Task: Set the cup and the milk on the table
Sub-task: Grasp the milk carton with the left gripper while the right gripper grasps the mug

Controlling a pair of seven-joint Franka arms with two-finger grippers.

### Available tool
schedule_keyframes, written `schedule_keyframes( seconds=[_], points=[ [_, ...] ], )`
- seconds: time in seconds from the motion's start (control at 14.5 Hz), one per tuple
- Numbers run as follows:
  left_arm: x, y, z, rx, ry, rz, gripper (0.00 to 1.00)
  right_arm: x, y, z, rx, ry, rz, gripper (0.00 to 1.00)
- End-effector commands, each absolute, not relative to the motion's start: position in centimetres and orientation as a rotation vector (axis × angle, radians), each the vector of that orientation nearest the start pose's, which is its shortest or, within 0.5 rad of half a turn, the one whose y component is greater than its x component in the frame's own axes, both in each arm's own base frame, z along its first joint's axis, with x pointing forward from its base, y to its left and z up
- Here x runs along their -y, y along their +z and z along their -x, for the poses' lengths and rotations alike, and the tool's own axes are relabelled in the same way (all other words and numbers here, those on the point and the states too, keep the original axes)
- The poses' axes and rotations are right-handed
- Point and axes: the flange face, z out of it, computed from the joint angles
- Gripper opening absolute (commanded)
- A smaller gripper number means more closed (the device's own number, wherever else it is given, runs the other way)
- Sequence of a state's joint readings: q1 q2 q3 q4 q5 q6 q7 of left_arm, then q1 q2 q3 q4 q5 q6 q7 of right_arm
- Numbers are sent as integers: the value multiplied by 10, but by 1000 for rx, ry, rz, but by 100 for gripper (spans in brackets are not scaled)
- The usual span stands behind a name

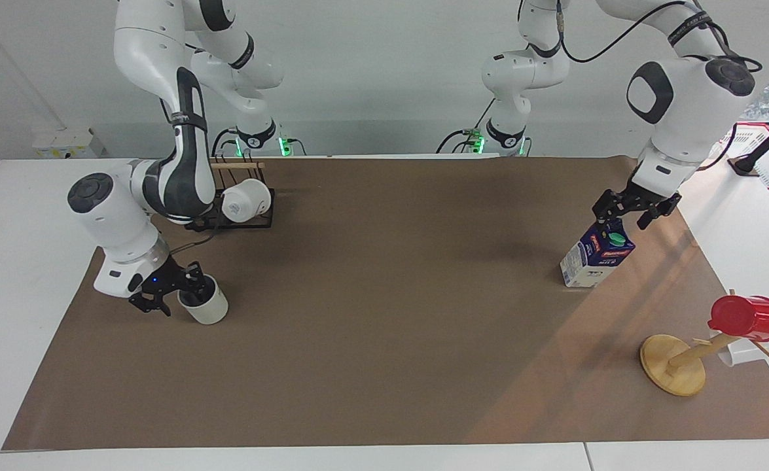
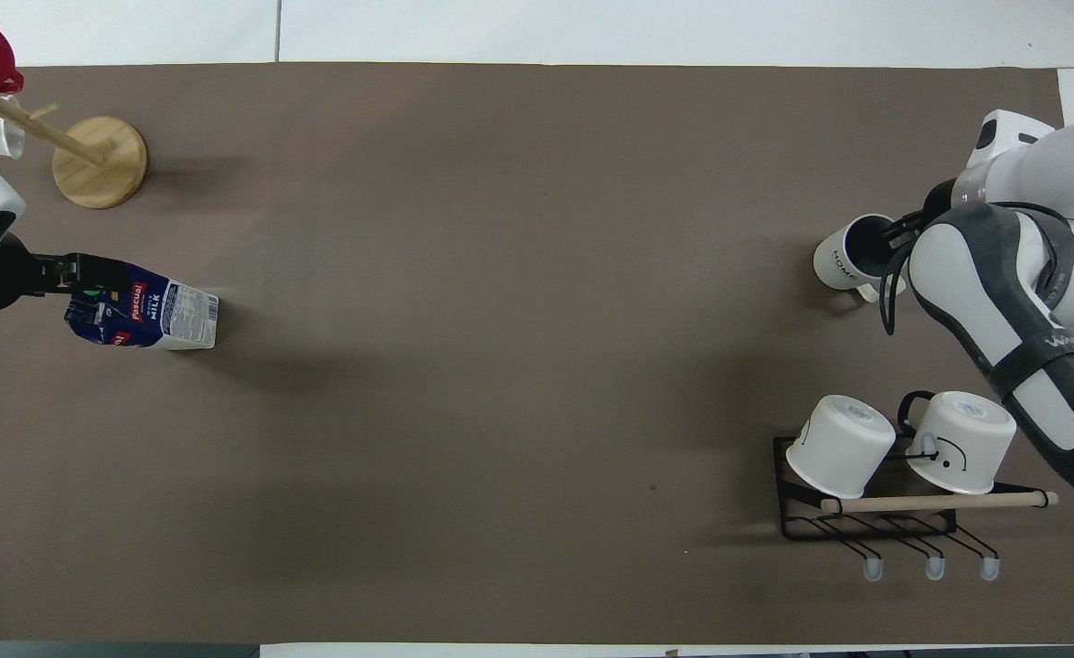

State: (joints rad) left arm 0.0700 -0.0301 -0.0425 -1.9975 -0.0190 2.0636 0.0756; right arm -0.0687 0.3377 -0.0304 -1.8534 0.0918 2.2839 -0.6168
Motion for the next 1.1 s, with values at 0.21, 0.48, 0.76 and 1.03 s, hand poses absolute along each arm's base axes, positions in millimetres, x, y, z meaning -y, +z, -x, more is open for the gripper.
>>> schedule_keyframes(
  seconds=[0.21, 0.48, 0.76, 1.03],
  points=[
    [-24, 449, -549, -54, -175, 3157, 100, 54, 359, -643, 605, -206, 3036, 0],
    [-19, 451, -551, -47, -182, 3158, 100, 3, 414, -662, 414, -200, 3062, 0],
    [-18, 459, -553, -52, -196, 3157, 0, -108, 416, -652, 249, -180, 3142, 0],
    [-20, 487, -552, -48, -204, 3156, 0, -207, 409, -626, 136, -185, 3127, 0]
  ],
)
